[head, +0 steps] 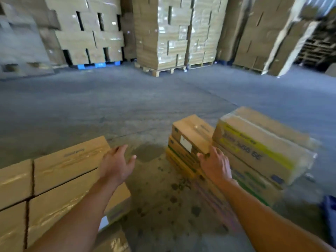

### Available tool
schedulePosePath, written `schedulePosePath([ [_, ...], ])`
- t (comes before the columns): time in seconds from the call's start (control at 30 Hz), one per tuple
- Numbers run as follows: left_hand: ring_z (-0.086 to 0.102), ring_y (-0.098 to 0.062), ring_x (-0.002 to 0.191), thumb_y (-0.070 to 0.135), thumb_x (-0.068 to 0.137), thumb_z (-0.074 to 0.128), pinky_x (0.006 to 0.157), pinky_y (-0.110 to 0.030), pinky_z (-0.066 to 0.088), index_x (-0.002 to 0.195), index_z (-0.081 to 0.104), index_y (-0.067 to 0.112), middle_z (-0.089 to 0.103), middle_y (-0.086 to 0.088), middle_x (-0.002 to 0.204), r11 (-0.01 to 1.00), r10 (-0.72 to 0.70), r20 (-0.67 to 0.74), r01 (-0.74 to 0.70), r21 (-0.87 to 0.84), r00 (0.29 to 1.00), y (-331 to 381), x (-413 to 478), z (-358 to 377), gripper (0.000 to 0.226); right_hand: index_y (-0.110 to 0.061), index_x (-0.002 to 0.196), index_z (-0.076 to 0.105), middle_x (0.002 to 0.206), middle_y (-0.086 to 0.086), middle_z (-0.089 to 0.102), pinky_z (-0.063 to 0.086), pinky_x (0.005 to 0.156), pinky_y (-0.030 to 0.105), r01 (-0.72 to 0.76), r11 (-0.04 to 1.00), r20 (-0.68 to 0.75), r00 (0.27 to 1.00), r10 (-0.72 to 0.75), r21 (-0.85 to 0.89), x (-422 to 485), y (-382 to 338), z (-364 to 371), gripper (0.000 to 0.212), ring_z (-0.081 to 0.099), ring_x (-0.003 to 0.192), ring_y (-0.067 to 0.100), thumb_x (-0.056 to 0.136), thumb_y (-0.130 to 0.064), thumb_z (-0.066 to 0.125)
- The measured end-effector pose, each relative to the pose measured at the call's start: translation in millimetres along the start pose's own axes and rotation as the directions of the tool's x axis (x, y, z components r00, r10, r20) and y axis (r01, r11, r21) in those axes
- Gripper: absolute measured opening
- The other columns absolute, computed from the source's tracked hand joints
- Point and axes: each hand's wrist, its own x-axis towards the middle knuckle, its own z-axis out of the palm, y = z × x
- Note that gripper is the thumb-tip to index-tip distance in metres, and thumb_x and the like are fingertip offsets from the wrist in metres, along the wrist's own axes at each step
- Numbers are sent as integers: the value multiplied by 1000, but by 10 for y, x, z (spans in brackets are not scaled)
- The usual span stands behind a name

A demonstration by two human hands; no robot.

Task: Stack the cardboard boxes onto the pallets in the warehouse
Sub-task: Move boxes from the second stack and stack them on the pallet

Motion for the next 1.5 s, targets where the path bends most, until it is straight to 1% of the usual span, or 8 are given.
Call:
schedulePosePath([
  [0.1, 56, -41, 123, 53, 90, 55, 99, -48, 47, 142, 53, 12, 58, -18, 139, 991, 131, -3, -131, -41, 991, 601, 57, -90, 66, -17, 139, 50, 142, 15, 53, 42, 100, 46, -55, 998, -142, 988, 57, 20, -116, 352, -635, 56, 50, 125, 41, 95, -52, 49],
  [0.3, 58, -43, 121, 44, 91, 62, 97, -46, 46, 140, 56, 7, 59, -20, 138, 918, 382, 3, -379, -117, 924, 1821, 133, -4, 62, -19, 151, 39, 149, 12, 48, 39, 104, 44, -169, 981, -339, 921, 192, 96, -294, 1072, -1521, 63, 48, 130, 38, 99, -53, 49],
  [0.57, 56, -33, 126, 55, 83, 47, 102, -40, 44, 140, 54, 6, 57, -16, 142, 801, 589, 101, -563, -204, 802, 2975, 383, 602, 75, -20, 149, 41, 147, 14, 49, 41, 101, 46, -291, 941, -439, 832, 339, 176, 13, 2050, -1958, 61, 46, 130, 40, 99, -54, 49],
  [0.97, 53, -36, 128, 55, 85, 53, 104, -43, 41, 142, 52, 3, 54, -20, 141, 810, 586, 277, -543, -221, 762, 3822, 1167, 2033, 77, -20, 152, 35, 151, 11, 44, 38, 108, 47, -488, 837, -293, 786, 545, 248, 912, 2957, -1701, 66, 43, 136, 35, 98, -55, 52],
  [1.1, 49, -37, 131, 58, 81, 51, 107, -47, 40, 145, 47, 2, 50, -22, 145, 817, 577, 309, -531, -227, 756, 3926, 1694, 2561, 86, -20, 152, 30, 150, 10, 43, 41, 106, 48, -539, 786, -262, 746, 612, 303, 1328, 3125, -1451, 79, 46, 133, 34, 92, -64, 55],
  [1.27, 49, -38, 124, 62, 79, 55, 101, -49, 44, 145, 44, 1, 48, -24, 139, 827, 560, 306, -496, -264, 770, 4063, 2428, 3132, 90, -13, 159, 16, 162, 13, 29, 32, 116, 47, -663, 657, -224, 622, 751, 360, 1762, 3300, -1232, 100, 35, 144, 33, 87, -69, 58],
  [1.4, 45, -40, 127, 70, 70, 57, 104, -50, 43, 145, 42, 0, 43, -24, 142, 838, 543, 369, -460, -293, 754, 4104, 2843, 3467, 103, -21, 157, 24, 152, 11, 46, 42, 108, 51, -693, 552, -177, 538, 824, 464, 1931, 3329, -1141, 97, 49, 134, 33, 83, -69, 63],
  [1.5, 47, -37, 127, 74, 66, 57, 103, -48, 45, 143, 45, -2, 46, -22, 141, 829, 552, 326, -459, -320, 768, 4086, 3026, 3671, 109, -34, 157, 24, 151, 10, 48, 40, 109, 54, -679, 462, -155, 463, 873, 570, 2013, 3303, -1121, 97, 49, 133, 36, 76, -72, 63],
])
